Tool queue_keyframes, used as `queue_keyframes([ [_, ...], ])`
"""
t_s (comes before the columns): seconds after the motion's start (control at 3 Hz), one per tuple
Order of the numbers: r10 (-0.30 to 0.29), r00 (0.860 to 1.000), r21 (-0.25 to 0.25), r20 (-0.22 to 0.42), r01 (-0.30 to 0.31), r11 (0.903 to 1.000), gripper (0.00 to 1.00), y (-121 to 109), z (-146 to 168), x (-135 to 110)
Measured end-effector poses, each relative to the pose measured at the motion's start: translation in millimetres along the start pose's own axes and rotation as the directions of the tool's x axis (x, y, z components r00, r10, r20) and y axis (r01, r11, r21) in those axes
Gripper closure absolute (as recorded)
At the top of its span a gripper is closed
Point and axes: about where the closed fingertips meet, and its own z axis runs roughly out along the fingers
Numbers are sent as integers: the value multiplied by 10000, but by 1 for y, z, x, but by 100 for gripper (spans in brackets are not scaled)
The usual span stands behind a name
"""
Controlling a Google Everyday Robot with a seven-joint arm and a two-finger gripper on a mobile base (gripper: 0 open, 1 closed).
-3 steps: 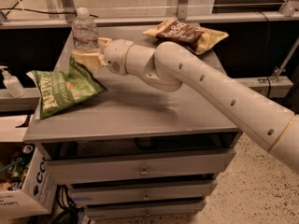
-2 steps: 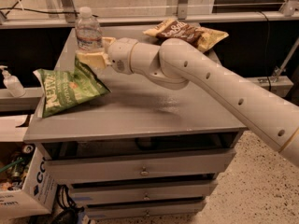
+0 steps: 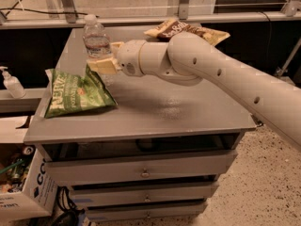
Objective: Move water bottle near brown chip bag
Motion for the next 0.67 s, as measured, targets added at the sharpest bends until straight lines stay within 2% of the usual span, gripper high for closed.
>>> queue_keyframes([
  [0.33,31,9977,267,-675,-13,9996,100,-1,-23,14],
  [0.67,42,9941,921,-1084,59,9957,100,-12,-52,22],
])
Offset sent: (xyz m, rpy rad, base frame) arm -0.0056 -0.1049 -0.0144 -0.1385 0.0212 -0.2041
